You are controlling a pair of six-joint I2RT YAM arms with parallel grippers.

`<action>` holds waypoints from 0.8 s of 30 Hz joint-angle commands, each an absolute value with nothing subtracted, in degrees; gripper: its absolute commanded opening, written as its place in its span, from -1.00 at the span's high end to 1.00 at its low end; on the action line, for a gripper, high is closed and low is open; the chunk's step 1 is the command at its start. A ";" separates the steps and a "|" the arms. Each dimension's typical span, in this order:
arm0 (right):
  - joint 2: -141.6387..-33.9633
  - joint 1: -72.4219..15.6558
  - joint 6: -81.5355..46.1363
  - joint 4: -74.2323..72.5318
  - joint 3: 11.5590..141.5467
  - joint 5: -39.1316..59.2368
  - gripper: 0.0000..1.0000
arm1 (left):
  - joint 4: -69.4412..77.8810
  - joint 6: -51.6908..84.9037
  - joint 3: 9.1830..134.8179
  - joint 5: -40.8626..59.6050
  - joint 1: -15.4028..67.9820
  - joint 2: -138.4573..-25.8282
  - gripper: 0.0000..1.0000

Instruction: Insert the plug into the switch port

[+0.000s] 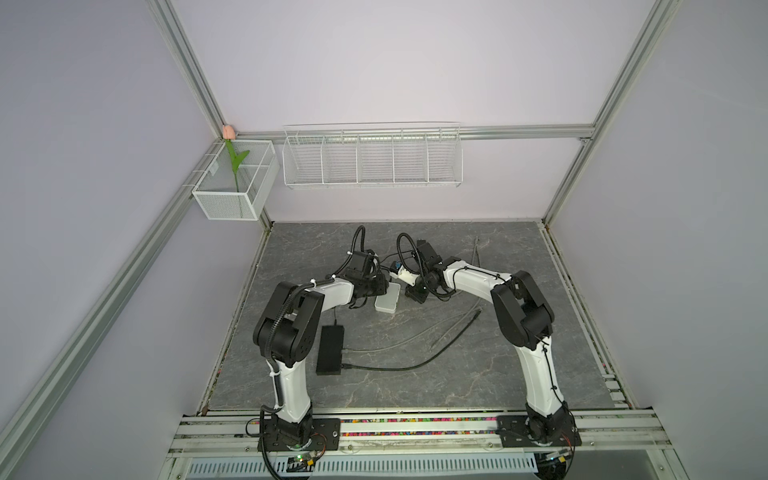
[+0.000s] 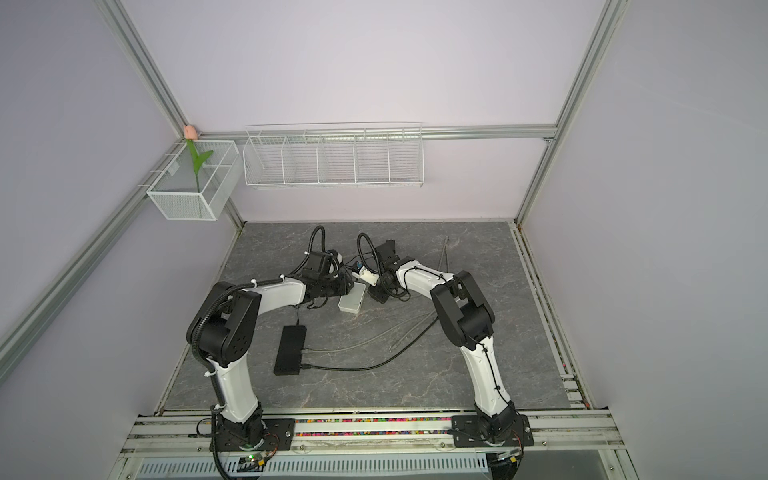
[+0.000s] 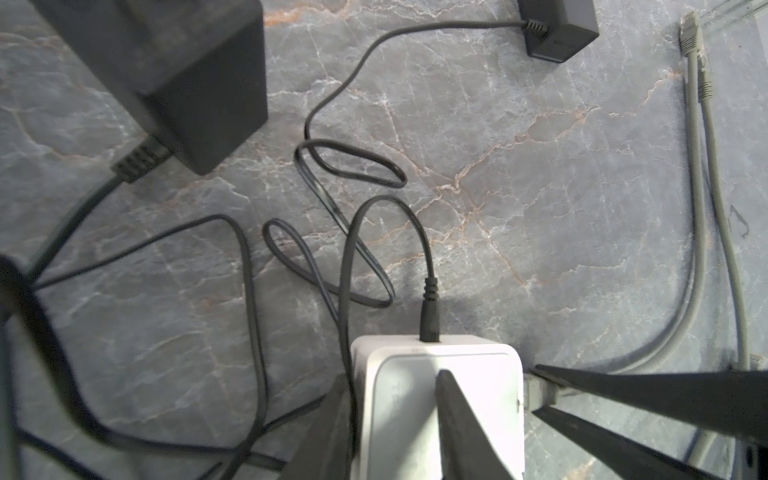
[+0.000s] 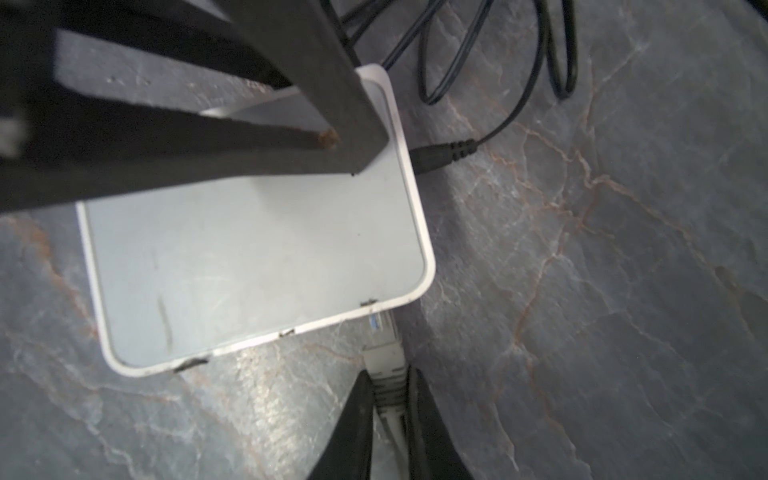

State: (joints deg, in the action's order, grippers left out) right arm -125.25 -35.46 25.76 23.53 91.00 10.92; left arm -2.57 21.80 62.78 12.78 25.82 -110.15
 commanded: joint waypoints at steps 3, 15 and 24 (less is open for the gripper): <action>-122.73 -37.70 28.06 20.76 91.43 13.65 0.41 | -11.83 22.37 58.35 19.02 27.90 -112.40 0.38; -115.37 -37.74 27.90 24.15 85.69 7.37 0.15 | -9.67 25.44 53.87 15.23 25.42 -105.15 0.33; -100.16 -38.53 25.88 23.61 76.24 12.24 0.09 | -7.67 27.38 46.93 15.40 26.08 -90.05 0.23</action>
State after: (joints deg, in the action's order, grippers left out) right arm -105.49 -37.80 26.72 24.10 80.23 8.27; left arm -7.03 26.37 48.03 15.62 25.54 -94.37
